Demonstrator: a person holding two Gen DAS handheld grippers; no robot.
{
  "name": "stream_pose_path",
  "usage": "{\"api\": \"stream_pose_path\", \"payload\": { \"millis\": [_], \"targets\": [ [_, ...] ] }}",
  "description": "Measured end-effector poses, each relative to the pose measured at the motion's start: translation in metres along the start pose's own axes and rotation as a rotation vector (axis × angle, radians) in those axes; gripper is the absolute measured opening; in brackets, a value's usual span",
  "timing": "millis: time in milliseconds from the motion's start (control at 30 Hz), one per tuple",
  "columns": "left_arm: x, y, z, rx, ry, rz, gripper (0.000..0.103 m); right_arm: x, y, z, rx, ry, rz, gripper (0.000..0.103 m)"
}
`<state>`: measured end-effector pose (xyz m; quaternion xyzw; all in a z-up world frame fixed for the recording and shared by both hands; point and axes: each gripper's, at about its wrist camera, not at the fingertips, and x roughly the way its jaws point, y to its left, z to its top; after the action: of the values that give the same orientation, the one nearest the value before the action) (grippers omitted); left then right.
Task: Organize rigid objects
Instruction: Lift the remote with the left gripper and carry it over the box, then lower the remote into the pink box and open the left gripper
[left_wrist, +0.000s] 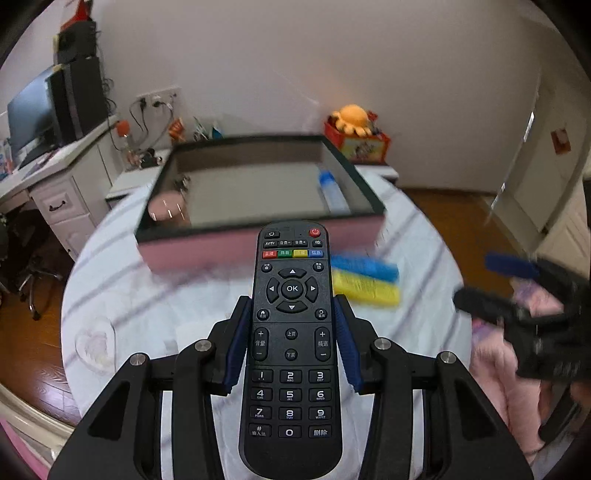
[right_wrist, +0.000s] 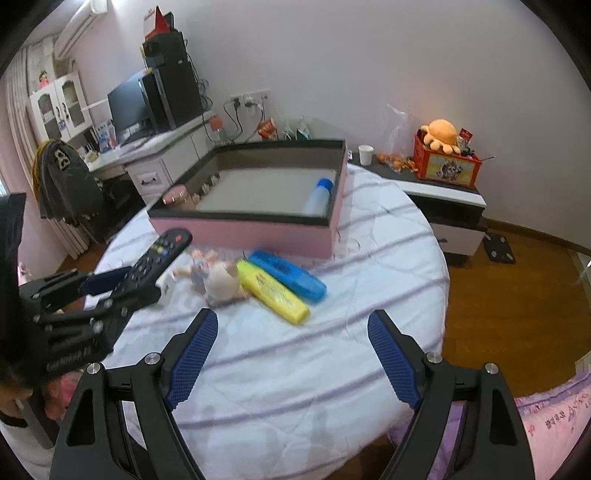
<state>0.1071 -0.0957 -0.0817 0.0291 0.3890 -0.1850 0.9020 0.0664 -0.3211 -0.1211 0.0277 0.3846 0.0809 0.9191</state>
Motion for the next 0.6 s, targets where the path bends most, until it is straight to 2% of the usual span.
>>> {"api": "stream_pose_path", "payload": {
  "millis": [233, 500, 600],
  "targets": [
    [0.029, 0.025, 0.059, -0.068, -0.039, 0.022, 0.044, 0.016, -0.003, 0.029, 0.01, -0.038, 0.028, 0.085],
    [0.095, 0.057, 0.114, -0.12, -0.001, 0.065, 0.044, 0.046, -0.016, 0.058, 0.018, -0.047, 0.062, 0.085],
    [0.12, 0.068, 0.125, -0.132, 0.023, 0.089, 0.044, 0.058, -0.022, 0.066, 0.017, -0.046, 0.071, 0.085]
  ]
}}
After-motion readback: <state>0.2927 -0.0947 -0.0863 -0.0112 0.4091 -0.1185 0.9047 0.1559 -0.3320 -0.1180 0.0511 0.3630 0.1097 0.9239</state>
